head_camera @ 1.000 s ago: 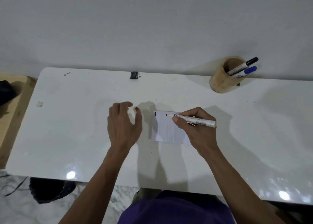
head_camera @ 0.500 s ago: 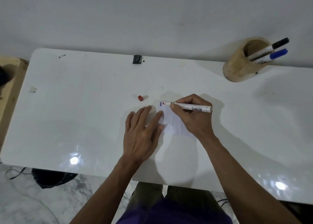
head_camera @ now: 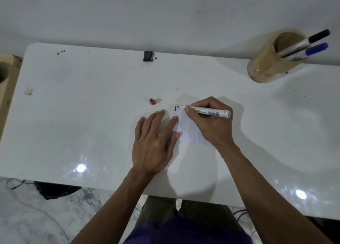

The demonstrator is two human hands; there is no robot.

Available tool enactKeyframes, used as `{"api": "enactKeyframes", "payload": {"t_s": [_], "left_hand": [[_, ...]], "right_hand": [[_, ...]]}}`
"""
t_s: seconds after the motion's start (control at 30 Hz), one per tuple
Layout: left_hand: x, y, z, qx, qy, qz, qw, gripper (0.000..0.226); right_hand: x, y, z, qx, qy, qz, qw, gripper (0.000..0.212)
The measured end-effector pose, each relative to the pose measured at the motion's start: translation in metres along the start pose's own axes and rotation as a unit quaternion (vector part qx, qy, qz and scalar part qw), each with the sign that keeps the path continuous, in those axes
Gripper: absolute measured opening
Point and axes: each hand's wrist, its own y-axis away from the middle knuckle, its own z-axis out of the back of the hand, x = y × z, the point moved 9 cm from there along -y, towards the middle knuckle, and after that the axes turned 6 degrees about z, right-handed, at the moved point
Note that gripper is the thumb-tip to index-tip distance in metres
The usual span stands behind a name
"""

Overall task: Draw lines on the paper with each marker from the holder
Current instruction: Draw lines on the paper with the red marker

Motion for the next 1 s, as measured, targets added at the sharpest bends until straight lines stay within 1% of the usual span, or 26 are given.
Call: {"api": "enactKeyframes", "payload": {"t_s": [0.37,0.77,0.83,0.93,1.0], "left_hand": [[0.0001,0.0004,0.0000,-0.010,0.002,-0.003,1.000,0.047],[-0.0010,0.0012,0.0002,-0.017,0.001,-0.006,1.000,0.046],[-0.0005,0.0017,-0.0010,-0.014,0.000,-0.006,1.000,0.045],[0.0000,0.0023,0.0002,-0.018,0.003,-0.007,1.000,0.043],[0.0002,0.0010,0.0023,-0.018,0.025,-0.002,1.000,0.043]], "right_hand": [[0.0010,0.0007,-0.0003,0.013,0.020,-0.006,1.000,0.013],[0.0001,0.0016,-0.0014,0.024,0.017,-0.015,0.999,0.013],[0.0007,0.0006,-0.0010,0.027,0.009,-0.015,0.999,0.012],[0.0006,-0.0025,0.0018,0.026,-0.033,-0.039,0.998,0.014],[0.0025,-0.0044,0.0042,0.022,-0.058,-0.050,0.997,0.015]]}}
